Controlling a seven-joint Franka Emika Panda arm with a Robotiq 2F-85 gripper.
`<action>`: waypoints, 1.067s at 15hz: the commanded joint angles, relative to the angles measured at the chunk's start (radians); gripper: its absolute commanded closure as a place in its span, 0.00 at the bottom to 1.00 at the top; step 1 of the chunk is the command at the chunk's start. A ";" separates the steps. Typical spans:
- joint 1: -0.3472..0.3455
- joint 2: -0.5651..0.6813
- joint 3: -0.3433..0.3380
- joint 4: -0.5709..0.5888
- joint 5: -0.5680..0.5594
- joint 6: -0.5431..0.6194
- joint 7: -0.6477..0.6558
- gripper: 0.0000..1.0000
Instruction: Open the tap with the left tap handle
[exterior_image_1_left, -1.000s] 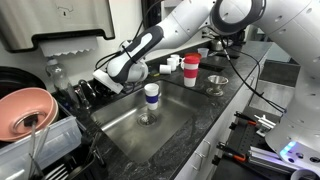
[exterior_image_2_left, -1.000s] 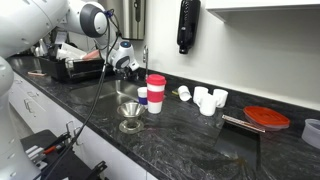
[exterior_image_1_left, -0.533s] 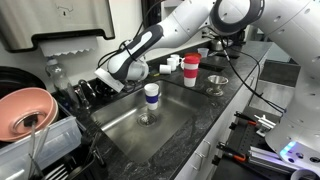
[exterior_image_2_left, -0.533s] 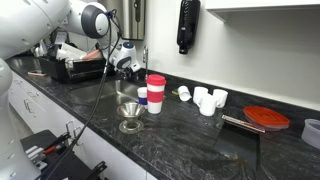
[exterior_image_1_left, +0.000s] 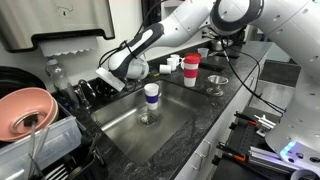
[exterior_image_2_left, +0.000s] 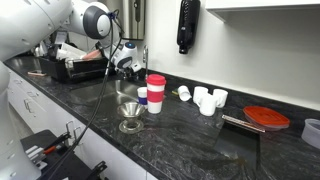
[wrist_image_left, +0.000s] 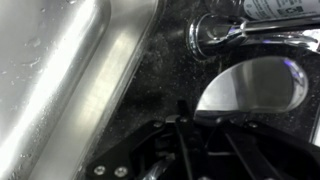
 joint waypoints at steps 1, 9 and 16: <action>-0.060 0.009 0.103 0.011 0.047 -0.036 -0.157 0.96; -0.155 -0.015 0.195 -0.064 0.097 -0.052 -0.318 0.96; -0.187 -0.051 0.204 -0.118 0.200 -0.080 -0.459 0.96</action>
